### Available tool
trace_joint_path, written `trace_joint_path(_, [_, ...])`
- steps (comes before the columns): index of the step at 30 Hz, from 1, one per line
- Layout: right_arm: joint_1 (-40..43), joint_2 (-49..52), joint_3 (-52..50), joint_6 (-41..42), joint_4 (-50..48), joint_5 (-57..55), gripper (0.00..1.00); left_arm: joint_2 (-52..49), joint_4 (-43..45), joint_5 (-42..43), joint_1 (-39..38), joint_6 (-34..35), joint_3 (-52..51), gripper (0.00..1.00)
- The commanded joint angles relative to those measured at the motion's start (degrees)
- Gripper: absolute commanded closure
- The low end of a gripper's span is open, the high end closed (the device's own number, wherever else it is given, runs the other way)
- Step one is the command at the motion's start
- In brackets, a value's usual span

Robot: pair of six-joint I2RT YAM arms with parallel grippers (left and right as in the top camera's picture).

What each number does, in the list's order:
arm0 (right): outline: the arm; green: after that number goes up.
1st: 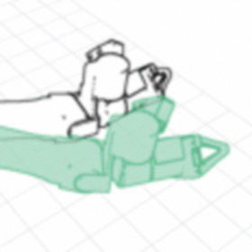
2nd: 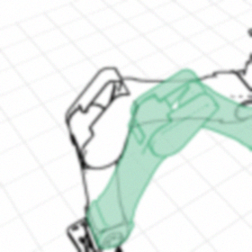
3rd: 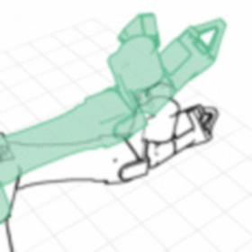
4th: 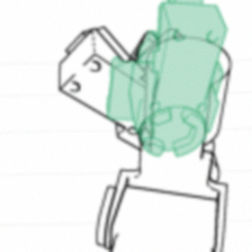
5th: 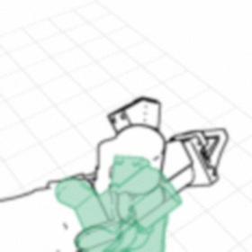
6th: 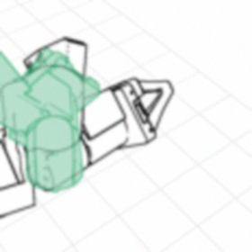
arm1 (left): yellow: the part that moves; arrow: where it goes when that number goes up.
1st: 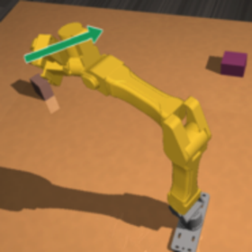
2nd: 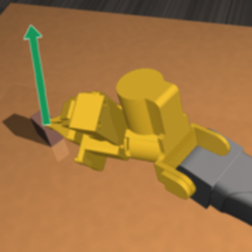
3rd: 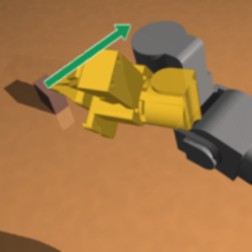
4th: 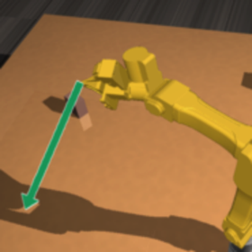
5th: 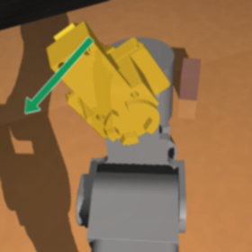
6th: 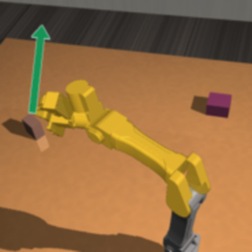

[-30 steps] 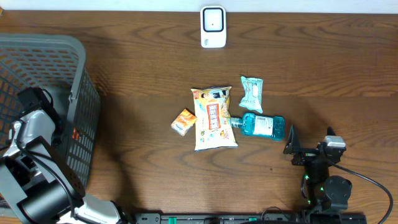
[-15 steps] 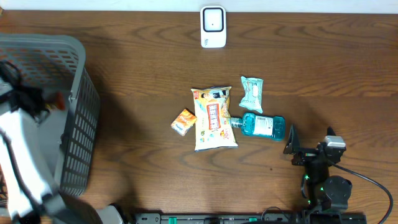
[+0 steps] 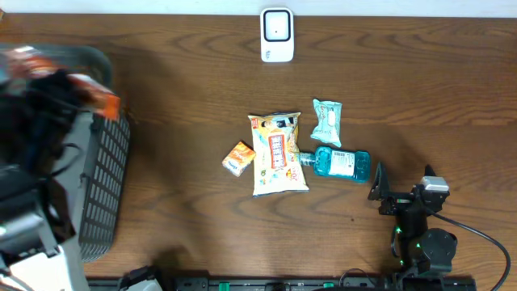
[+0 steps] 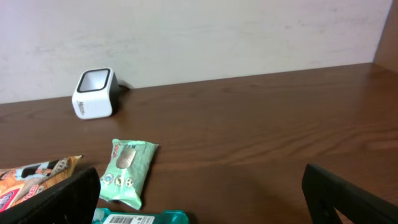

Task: Scan the item barcode
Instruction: 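Carry the red TOP bar out and drop it left of the snack bag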

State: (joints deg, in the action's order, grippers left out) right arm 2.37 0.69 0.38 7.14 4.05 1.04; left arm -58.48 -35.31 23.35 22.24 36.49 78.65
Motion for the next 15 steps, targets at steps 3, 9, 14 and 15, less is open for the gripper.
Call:
trace_joint_path(3, [-0.44,-0.31,-0.07,-0.37,0.26,-0.31,0.01,-0.24,-5.86,-6.78,-18.69,-16.46,-0.48,0.93])
trace_joint_path(9, [-0.44,-0.31,-0.07,-0.37,0.26,-0.31,0.01,-7.41,-9.62,-27.85,-33.7,-17.4,-1.95,0.93])
trace_joint_path(14, [-0.44,-0.31,-0.07,-0.37,0.26,-0.28,0.01,-18.67,-8.55,-34.36,-37.59,-17.44,-1.95,0.93])
trace_joint_path(15, [-0.44,-0.31,-0.07,-0.37,0.26,-0.31,0.01,-20.94,-8.31,-34.93,-37.59,-17.42,-1.95,0.93])
